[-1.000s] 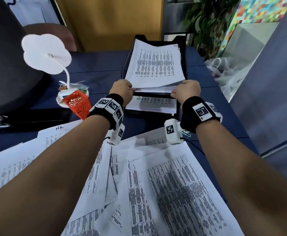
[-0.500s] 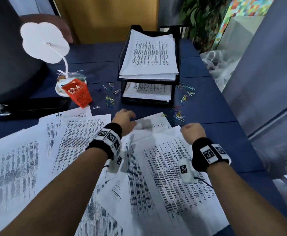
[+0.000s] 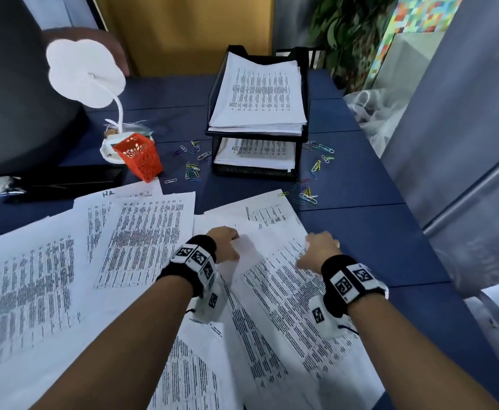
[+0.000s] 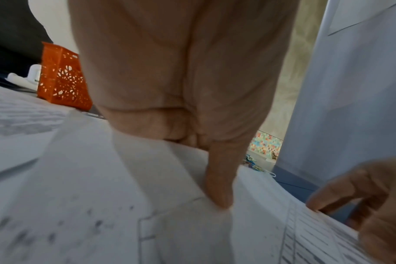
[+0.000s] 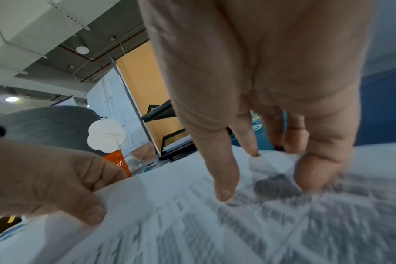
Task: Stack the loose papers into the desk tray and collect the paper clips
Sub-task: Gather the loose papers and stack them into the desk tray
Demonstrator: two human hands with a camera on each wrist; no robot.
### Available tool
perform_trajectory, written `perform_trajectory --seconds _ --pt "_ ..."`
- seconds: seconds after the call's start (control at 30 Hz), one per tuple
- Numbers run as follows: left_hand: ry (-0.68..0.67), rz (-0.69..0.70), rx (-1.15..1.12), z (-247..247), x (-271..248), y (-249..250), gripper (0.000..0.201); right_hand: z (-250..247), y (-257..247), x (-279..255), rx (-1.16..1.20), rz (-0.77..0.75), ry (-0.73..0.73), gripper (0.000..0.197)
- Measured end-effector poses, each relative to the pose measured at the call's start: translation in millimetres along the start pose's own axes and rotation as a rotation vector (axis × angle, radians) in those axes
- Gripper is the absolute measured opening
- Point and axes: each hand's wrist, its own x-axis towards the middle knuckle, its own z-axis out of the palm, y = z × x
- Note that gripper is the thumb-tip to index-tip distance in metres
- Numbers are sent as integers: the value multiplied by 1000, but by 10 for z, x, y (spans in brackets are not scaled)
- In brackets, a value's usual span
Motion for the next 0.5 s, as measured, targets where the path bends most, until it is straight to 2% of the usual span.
perform_trajectory --seconds 0.1,0.27,0.37,0.5 --pt "46 51 -122 -8 -37 -50 38 -35 71 3 186 47 30 78" --pt "142 84 -328 -59 -90 -187 28 -25 169 46 501 -46 73 26" --pt "210 89 -396 -51 -137 -277 18 -27 119 18 635 -97 34 25" --pt "324 53 -439 -46 -198 -506 37 -15 -54 -8 735 -108 -18 29"
